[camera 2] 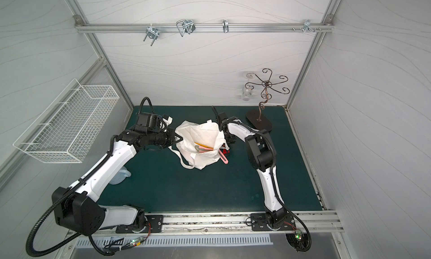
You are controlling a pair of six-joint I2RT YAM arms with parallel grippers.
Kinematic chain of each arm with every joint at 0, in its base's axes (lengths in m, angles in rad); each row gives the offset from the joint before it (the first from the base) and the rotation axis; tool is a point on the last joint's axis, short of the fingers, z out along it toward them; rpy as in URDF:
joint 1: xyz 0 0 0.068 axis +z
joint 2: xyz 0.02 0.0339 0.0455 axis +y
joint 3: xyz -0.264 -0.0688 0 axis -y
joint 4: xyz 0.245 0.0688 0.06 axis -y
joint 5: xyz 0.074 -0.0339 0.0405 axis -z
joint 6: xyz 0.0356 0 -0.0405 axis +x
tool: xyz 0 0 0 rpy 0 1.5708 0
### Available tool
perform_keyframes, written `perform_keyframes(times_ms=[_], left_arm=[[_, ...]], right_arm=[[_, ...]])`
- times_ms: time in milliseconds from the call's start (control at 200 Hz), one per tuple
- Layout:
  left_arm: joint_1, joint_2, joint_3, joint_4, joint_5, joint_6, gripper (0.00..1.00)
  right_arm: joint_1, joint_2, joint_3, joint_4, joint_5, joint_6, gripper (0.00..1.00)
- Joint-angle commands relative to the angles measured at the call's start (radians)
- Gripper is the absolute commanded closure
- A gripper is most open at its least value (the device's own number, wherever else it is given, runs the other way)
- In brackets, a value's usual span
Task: Place the art knife into the pouch
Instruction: Pick up the utility knife at the center of the board.
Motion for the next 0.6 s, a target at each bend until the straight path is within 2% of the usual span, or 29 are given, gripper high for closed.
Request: perform_keyframes(times_ms=[0, 70, 360, 590], left_arm=[[-0.005, -0.002, 0.039, 0.009, -0.005, 0.025, 1.00], [-0.005, 0.001, 0.040, 0.009, -0.005, 0.024, 1.00], [-0.005, 0.008, 0.045, 0.008, -0.002, 0.024, 1.00], [-0.005, 0.008, 0.051, 0.006, 0.000, 0.025, 1.00]], right_arm=[[0.003, 0.047, 0.022, -0.028, 0.020, -0.028, 0.49], [0.003, 0.059, 0.033, -0.035, 0.026, -0.030, 0.50], [-0.003, 0.094, 0.065, -0.069, 0.060, -0.031, 0.67], [-0.038, 0.001, 0.050, -0.074, 0.075, -0.012, 0.72]])
